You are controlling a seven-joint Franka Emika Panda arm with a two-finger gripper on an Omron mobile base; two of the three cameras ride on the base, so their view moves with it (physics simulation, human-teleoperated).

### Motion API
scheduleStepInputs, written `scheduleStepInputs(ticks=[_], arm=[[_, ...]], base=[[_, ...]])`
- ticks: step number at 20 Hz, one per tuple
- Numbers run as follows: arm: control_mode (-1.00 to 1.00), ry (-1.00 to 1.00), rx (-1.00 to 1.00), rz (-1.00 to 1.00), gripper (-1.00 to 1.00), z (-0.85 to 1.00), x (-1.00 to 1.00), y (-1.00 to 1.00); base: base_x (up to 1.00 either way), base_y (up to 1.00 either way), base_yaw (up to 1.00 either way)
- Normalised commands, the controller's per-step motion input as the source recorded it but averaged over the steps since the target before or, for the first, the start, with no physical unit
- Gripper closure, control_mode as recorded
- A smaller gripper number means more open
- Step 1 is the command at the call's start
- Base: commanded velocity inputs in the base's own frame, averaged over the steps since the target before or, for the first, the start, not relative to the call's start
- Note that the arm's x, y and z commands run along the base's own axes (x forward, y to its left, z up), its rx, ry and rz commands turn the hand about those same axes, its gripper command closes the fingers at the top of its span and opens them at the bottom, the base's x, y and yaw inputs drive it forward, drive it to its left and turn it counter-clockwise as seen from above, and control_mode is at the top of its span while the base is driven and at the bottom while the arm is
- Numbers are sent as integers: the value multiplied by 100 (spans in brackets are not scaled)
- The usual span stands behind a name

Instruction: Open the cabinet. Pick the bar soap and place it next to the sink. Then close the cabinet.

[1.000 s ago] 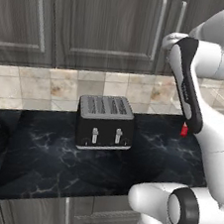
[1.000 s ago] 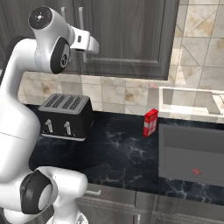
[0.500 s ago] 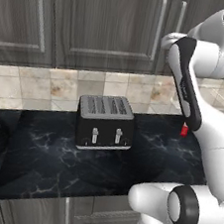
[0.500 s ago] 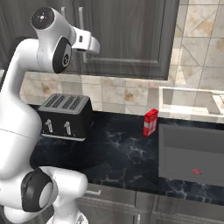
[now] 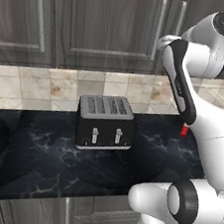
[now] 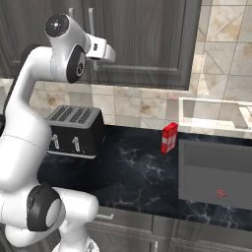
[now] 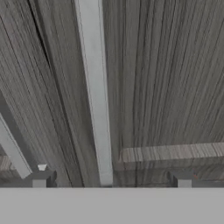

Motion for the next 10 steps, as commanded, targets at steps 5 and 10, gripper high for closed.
scheduleStepInputs(ticks=[5,10], arm=[[-100,0,0,0,-100,-16,31,0],[-100,0,0,0,-100,-4,28,0]], base=[[0,0,0],[0,0,0]])
